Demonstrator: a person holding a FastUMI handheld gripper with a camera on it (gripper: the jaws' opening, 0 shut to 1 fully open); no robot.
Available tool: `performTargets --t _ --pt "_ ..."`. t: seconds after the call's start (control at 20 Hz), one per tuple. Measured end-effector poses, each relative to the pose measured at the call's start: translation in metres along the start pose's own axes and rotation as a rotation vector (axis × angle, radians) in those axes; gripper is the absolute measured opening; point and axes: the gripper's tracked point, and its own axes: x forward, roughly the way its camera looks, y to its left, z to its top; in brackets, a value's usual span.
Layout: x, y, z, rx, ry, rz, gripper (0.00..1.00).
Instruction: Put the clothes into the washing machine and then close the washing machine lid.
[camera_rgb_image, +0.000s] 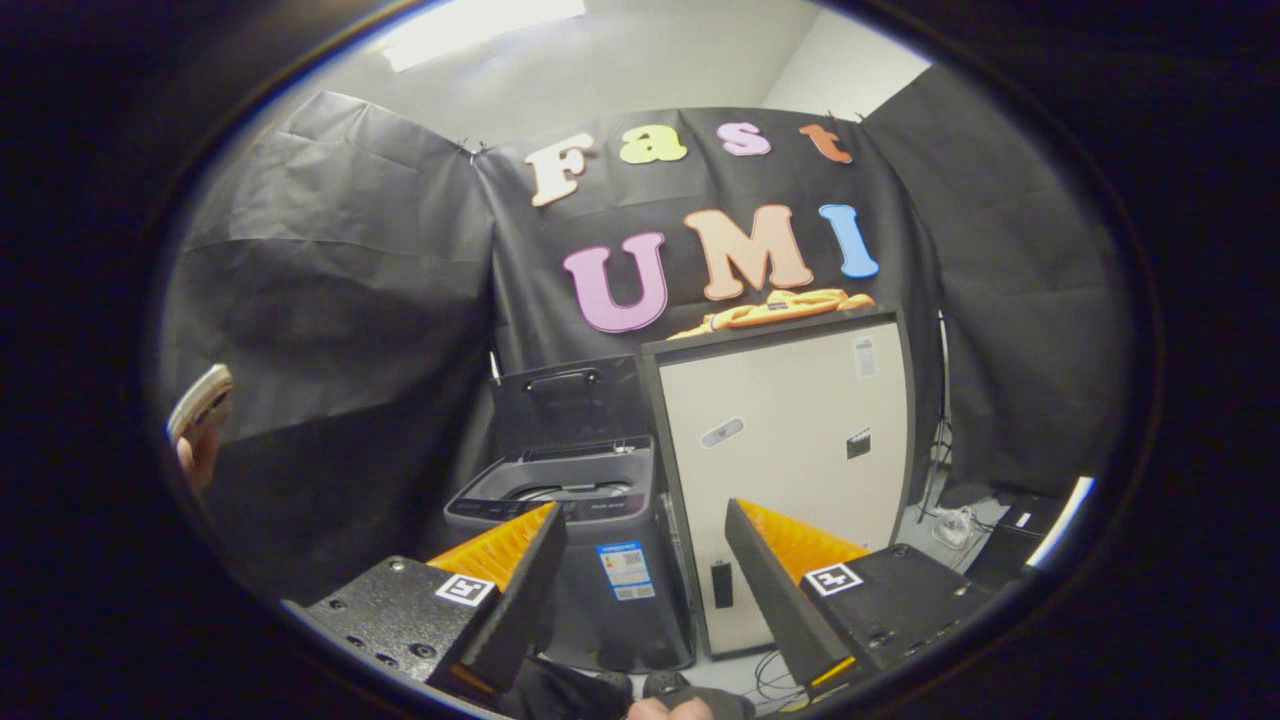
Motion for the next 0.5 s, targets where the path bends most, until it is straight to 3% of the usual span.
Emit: performTargets --t 0.5 --pt "0.054 -0.035 0.029 0.02 0.012 -0.058 0.97"
